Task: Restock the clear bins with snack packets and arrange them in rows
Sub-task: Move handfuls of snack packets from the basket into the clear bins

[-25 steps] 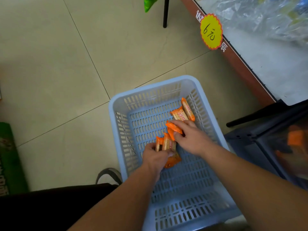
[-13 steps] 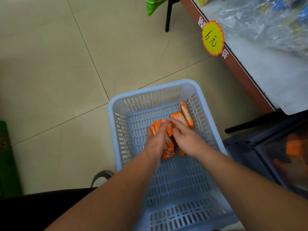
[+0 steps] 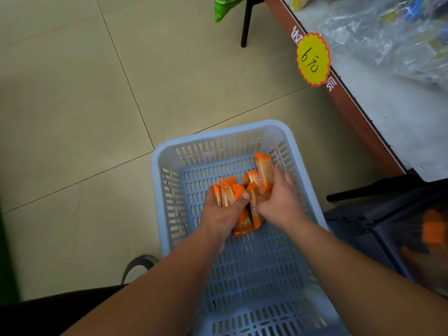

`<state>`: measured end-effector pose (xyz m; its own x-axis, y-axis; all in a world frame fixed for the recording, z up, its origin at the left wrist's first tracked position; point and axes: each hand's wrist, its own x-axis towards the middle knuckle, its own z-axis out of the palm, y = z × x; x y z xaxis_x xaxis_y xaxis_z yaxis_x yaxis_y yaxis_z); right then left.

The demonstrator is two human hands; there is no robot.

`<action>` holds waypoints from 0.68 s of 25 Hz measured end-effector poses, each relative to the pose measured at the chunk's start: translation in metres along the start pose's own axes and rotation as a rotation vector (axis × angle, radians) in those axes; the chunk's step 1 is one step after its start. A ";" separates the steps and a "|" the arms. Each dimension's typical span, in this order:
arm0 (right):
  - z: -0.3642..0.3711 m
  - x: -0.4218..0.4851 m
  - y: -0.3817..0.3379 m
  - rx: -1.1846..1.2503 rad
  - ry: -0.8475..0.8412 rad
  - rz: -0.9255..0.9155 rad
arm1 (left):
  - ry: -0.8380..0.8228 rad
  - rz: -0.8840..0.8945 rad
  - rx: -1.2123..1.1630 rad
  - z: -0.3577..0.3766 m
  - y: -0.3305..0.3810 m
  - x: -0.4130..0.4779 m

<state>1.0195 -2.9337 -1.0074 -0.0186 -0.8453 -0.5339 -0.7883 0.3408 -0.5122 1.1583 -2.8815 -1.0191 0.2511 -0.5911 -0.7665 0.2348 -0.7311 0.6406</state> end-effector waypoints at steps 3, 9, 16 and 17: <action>-0.002 0.004 -0.002 -0.039 -0.135 0.040 | -0.022 -0.013 0.051 0.000 -0.004 0.000; -0.001 -0.002 -0.001 0.118 -0.117 0.047 | -0.043 0.001 0.040 -0.006 -0.006 0.001; 0.009 -0.008 0.014 0.339 -0.196 0.187 | -0.065 0.031 0.043 -0.016 -0.010 0.001; 0.010 -0.008 0.013 0.386 -0.177 0.193 | -0.074 0.037 0.049 -0.016 -0.010 0.001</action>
<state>1.0152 -2.9186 -1.0167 -0.0104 -0.6796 -0.7335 -0.4934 0.6415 -0.5873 1.1712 -2.8698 -1.0258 0.1877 -0.6401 -0.7450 0.1797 -0.7233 0.6667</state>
